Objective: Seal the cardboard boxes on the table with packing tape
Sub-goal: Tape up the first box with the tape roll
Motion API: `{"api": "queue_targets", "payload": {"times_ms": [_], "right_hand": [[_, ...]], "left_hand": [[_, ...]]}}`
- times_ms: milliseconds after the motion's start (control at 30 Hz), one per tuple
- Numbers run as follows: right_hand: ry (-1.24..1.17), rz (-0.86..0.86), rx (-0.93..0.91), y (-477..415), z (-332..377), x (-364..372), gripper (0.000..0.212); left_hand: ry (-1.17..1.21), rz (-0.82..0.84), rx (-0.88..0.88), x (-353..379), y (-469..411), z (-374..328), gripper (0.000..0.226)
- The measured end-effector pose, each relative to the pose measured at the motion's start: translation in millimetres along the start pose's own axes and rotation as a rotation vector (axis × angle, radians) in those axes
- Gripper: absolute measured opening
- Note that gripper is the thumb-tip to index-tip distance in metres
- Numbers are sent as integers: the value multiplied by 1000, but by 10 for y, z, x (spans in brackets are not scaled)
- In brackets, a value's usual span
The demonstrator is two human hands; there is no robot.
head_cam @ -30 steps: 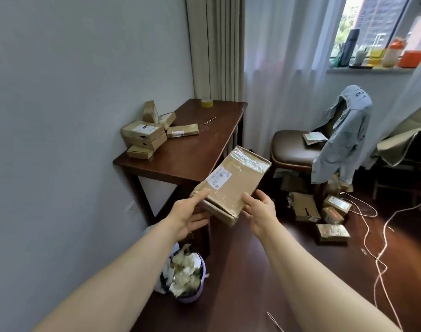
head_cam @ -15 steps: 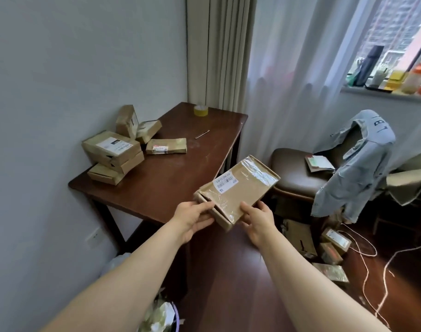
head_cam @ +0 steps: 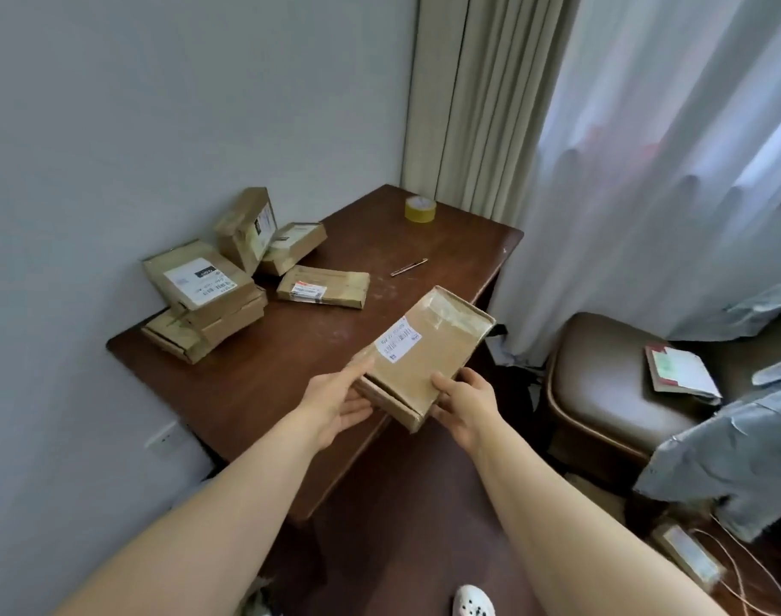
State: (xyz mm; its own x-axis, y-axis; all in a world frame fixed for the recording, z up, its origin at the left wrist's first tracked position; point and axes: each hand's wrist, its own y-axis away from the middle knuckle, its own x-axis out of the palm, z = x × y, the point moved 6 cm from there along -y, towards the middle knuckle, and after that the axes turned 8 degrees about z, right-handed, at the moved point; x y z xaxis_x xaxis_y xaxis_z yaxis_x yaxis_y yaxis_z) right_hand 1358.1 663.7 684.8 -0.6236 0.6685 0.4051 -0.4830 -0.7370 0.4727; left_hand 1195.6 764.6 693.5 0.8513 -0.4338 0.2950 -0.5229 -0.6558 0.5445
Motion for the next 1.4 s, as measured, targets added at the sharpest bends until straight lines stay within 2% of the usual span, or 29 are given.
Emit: {"api": "queue_targets", "payload": {"times_ms": [67, 100, 167, 233, 267, 367, 467, 533, 633, 700, 767, 833, 900, 967, 1000, 1033, 1133, 1233, 1333, 1400], "right_hand": [[103, 55, 3, -312, 197, -32, 78], [170, 91, -4, -470, 322, -47, 80], [307, 174, -12, -763, 569, -52, 74], [495, 250, -40, -967, 774, -37, 59], [593, 288, -64, -1056, 869, -5, 55], [895, 427, -215, -1256, 1127, 226, 60], [1186, 540, -457, -1311, 1207, 507, 56], [1260, 631, -565, -1338, 1171, 659, 57], [1306, 754, -629, -1454, 1148, 892, 61], [1252, 801, -594, -1601, 1186, 1022, 60], [1134, 710, -515, -1830, 1321, 1080, 60], [1072, 537, -443, -2142, 1519, 1084, 62], [1118, 419, -328, -2417, 1655, 1096, 79], [990, 466, -136, -2629, 1644, 1164, 87], [870, 533, -39, -2698, 1600, 1218, 80], [777, 602, 36, -2756, 1566, 1276, 63], [662, 739, 112, -2908, 1526, 1372, 35], [649, 800, 51, -3024, 1539, 1511, 30], [879, 821, -182, -3178, 1656, 1752, 36], [1074, 860, -345, -3245, 1715, 1921, 38]], "left_hand": [[-27, -94, 72, 42, -209, -134, 32], [-48, -137, 122, 101, -285, -223, 32], [-131, -227, 174, 246, -435, -354, 40], [-217, -295, 154, 387, -590, -404, 63], [-226, -295, 158, 475, -655, -436, 70], [-186, -233, 220, 742, -787, -610, 81], [-134, -185, 279, 934, -831, -773, 61], [-24, -266, 330, 927, -928, -881, 53], [154, -483, 336, 782, -1080, -1054, 33], [252, -539, 321, 671, -1188, -1163, 20], [368, -537, 321, 536, -1288, -1281, 16], [490, -508, 326, 429, -1374, -1388, 17], [556, -491, 335, 343, -1455, -1463, 19], [609, -474, 351, 280, -1548, -1531, 22], [642, -470, 365, 241, -1597, -1561, 24], [668, -474, 377, 195, -1643, -1590, 24], [696, -498, 372, 85, -1749, -1638, 22], [706, -554, 346, -7, -1848, -1636, 21], [678, -627, 310, -69, -1921, -1688, 20], [671, -597, 339, -37, -1976, -1760, 36]]}}
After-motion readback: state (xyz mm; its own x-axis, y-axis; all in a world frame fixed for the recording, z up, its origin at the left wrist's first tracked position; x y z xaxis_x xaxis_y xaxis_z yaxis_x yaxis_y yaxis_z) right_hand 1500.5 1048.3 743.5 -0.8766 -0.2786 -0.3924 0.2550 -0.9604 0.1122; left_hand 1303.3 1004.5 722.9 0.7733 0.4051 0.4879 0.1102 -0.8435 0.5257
